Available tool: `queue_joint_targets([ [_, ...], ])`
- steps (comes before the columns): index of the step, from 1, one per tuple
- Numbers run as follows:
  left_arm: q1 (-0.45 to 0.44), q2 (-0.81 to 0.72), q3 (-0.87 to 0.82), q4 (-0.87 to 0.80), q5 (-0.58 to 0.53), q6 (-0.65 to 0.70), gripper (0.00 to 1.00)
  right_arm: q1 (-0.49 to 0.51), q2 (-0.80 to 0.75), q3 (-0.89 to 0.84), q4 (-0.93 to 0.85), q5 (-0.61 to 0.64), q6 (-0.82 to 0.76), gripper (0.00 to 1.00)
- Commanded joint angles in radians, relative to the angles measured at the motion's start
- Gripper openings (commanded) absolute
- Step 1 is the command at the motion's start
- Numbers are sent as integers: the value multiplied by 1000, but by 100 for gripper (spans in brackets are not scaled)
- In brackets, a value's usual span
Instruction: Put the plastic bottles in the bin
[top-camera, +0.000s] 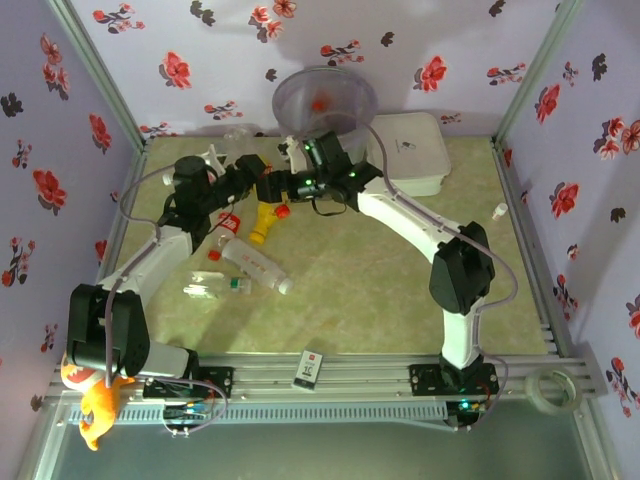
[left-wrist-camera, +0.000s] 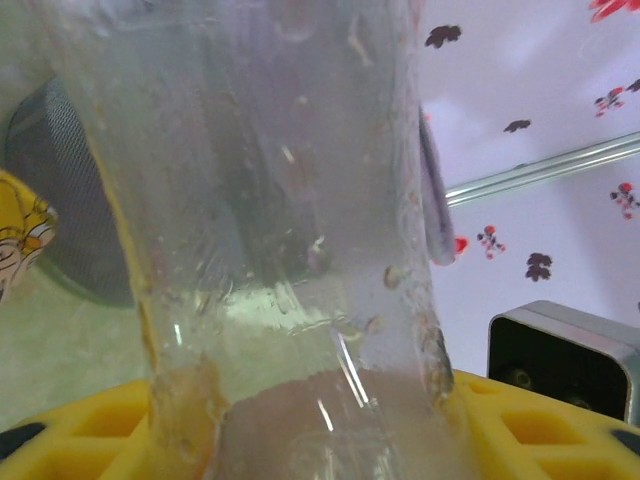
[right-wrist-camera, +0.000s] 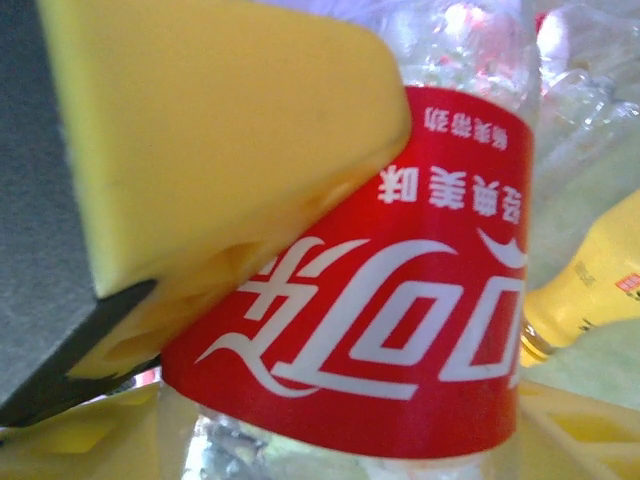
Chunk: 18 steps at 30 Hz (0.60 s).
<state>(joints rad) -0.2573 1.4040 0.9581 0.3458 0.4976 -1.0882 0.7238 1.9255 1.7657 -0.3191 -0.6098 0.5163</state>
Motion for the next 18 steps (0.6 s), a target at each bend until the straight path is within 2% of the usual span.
queue_joint_targets([
  [1, -4, 13, 1, 97, -9, -34, 54, -18, 10, 12, 63, -51, 40, 65],
  [5, -4, 4, -4, 82, -9, -29, 61, -35, -3, 20, 56, -35, 21, 54],
  [10, 10, -35, -23, 70, -10, 3, 98, -46, -7, 69, -7, -16, -48, 49],
  [14, 65, -105, -64, 41, -10, 16, 100, -52, -1, 154, -110, 47, -152, 45],
  [18, 137, -217, -75, -150, -37, 92, 100, -78, 9, 250, -199, 88, -234, 44],
])
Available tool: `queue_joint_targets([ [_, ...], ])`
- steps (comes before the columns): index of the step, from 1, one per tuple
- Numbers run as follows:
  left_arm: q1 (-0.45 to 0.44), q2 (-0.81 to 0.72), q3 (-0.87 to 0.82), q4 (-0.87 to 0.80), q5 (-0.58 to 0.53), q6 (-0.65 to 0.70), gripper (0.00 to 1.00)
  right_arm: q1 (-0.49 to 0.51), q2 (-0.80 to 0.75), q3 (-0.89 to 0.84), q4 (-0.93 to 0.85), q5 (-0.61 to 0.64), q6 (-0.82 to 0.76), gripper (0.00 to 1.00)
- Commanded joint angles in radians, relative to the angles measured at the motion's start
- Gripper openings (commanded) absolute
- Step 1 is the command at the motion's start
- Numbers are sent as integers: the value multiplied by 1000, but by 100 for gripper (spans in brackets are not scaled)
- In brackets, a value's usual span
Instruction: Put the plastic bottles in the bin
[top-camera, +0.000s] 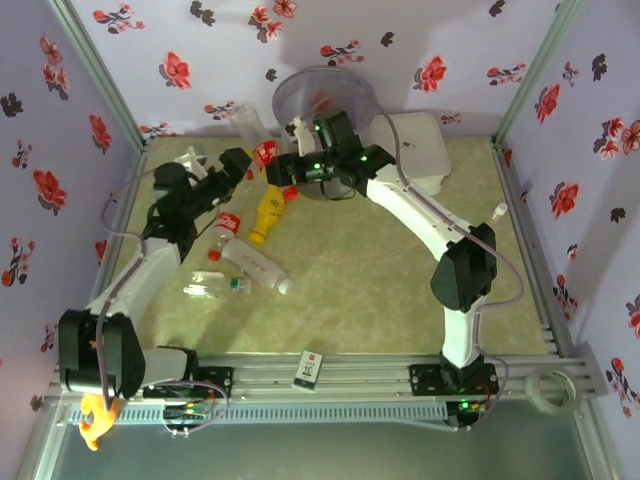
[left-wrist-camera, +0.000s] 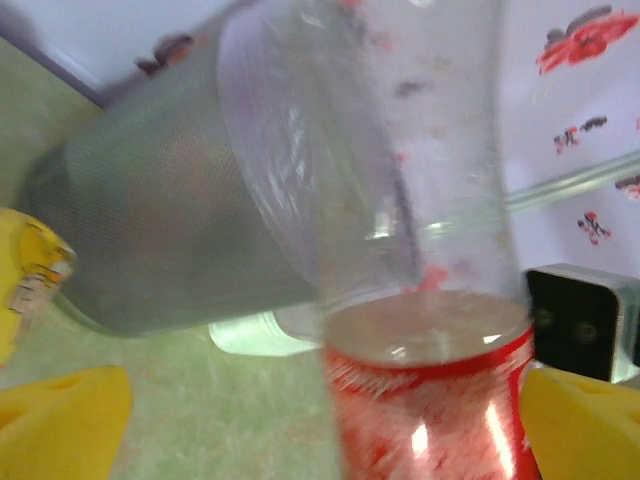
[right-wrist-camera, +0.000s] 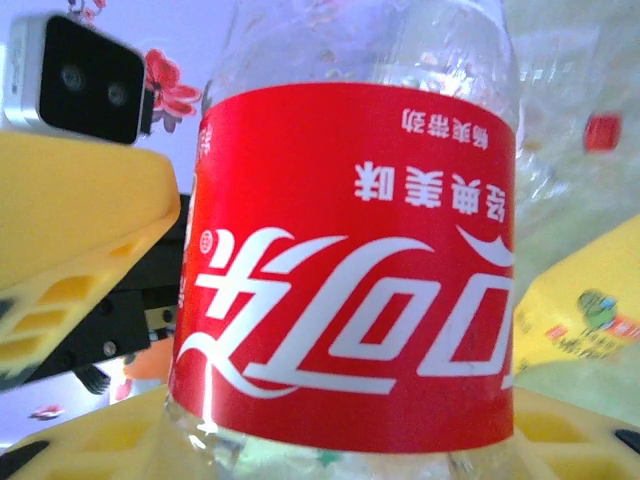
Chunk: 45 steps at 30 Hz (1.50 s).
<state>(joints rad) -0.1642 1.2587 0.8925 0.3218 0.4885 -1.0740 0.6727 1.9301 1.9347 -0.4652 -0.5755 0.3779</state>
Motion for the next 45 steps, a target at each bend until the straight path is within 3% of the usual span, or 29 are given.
queue_joint_targets([
  [1, 58, -104, -5, -197, -42, 106, 100, -34, 7, 98, -58, 65, -107, 43],
  [7, 89, -203, 4, -556, -122, 231, 100, -87, 43, 217, -73, 179, -168, 37],
  [14, 94, -303, -48, -794, -206, 267, 99, -129, 176, 433, -123, 418, -291, 32],
  [19, 95, -383, -98, -922, -250, 290, 98, -163, 285, 560, -132, 479, -297, 29],
  [25, 112, -466, -135, -1080, -309, 316, 98, -189, 336, 573, -108, 508, -299, 25],
  [45, 114, -493, -153, -1103, -338, 286, 97, -202, 395, 486, -121, 499, -340, 25],
])
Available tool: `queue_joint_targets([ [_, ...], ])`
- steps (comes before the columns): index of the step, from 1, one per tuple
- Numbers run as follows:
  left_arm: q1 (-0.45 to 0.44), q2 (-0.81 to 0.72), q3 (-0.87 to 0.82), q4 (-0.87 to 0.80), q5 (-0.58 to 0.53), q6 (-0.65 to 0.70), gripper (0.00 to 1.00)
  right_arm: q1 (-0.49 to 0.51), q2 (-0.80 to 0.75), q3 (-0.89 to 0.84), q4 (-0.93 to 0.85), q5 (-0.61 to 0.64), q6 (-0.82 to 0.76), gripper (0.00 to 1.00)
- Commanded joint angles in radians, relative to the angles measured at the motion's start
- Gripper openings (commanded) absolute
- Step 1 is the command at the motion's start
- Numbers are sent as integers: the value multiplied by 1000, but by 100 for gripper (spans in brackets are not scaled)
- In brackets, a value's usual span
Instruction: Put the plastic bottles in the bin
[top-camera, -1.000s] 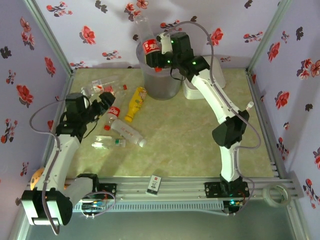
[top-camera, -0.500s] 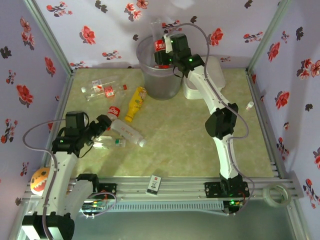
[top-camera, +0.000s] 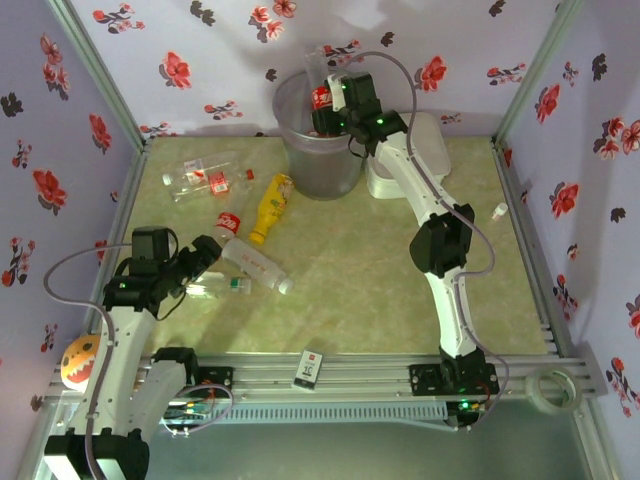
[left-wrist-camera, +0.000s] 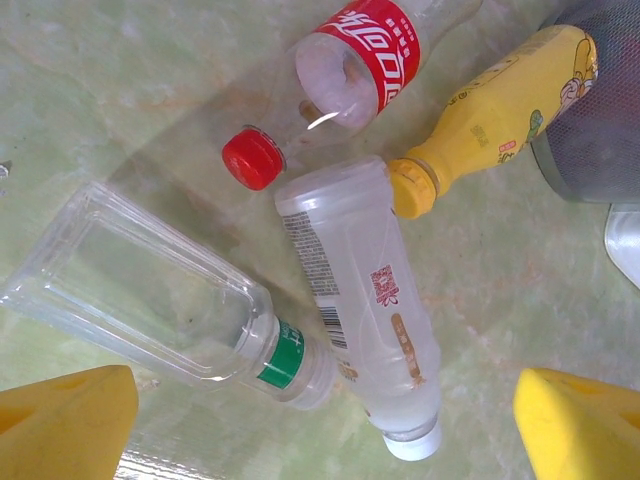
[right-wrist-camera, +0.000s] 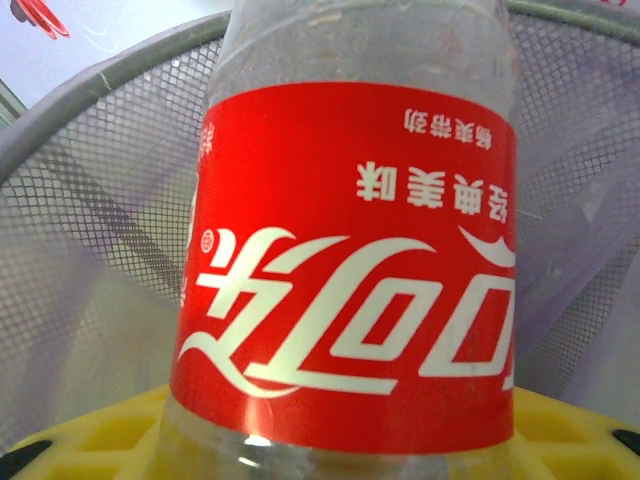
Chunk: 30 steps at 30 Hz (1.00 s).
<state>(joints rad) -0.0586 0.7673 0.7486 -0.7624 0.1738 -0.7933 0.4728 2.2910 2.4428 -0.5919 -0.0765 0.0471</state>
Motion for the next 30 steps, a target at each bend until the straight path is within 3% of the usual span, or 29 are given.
queue_joint_targets([
  [1, 8, -2, -11, -18, -23, 6, 96, -2, 38, -21, 6, -1, -8, 25],
  [3, 9, 4, -14, -11, -23, 4, 97, -2, 42, -22, 4, 1, -8, 28],
  [9, 9, 10, -18, -6, -23, 3, 97, -1, 45, -21, 6, 7, -11, 58],
  [23, 8, 15, -22, 9, -23, 3, 97, -1, 48, 13, 10, 1, -9, 79],
  [30, 8, 17, -22, 0, -29, 4, 97, -2, 50, 45, 9, -9, -10, 82],
])
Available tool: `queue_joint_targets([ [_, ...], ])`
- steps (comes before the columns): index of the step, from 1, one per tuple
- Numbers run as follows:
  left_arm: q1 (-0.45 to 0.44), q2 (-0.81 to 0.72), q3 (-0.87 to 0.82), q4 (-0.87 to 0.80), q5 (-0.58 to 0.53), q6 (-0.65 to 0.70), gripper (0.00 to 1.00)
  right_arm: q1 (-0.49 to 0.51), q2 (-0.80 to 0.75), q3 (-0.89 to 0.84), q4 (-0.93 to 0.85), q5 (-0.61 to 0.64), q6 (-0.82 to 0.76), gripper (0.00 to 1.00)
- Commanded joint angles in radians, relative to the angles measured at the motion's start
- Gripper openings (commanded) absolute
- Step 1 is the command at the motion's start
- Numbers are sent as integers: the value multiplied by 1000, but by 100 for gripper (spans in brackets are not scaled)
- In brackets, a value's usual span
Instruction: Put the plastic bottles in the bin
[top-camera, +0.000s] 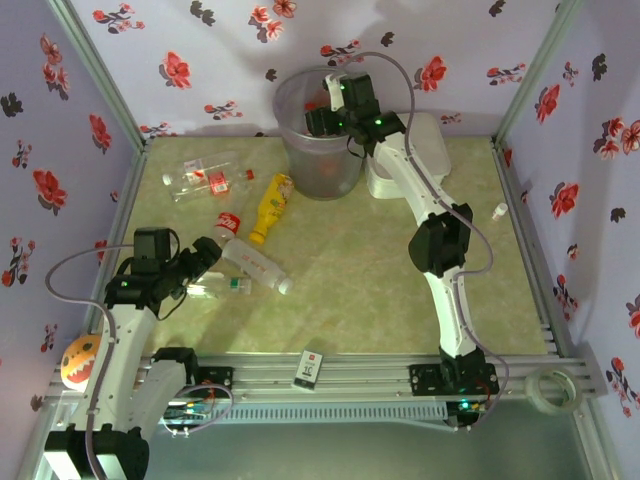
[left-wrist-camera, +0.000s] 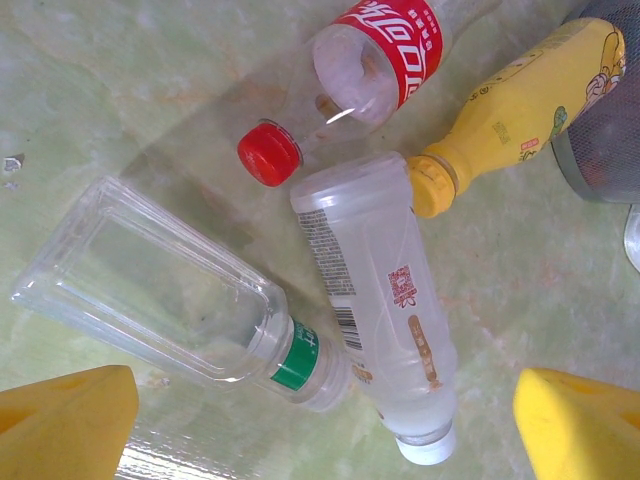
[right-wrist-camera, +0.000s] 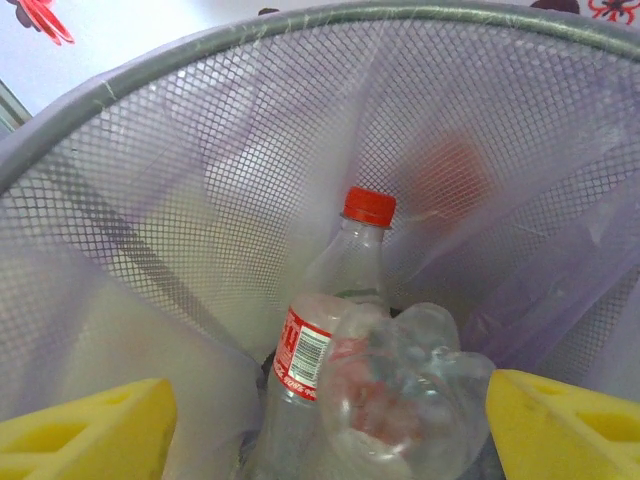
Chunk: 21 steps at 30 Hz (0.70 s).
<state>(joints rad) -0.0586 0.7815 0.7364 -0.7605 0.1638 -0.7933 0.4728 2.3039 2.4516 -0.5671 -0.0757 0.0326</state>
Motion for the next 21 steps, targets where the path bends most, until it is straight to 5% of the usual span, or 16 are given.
queue_joint_targets([
  [1, 8, 3, -9, -10, -25, 7, 97, -2, 37, 45, -18, -13, 6, 82],
  [14, 8, 50, 22, -115, -141, -12, 98, 1, -19, 133, -46, -80, 21, 99],
  [21, 4, 84, 54, -193, -223, -224, 100, 4, -169, 21, -70, -96, 12, 99],
])
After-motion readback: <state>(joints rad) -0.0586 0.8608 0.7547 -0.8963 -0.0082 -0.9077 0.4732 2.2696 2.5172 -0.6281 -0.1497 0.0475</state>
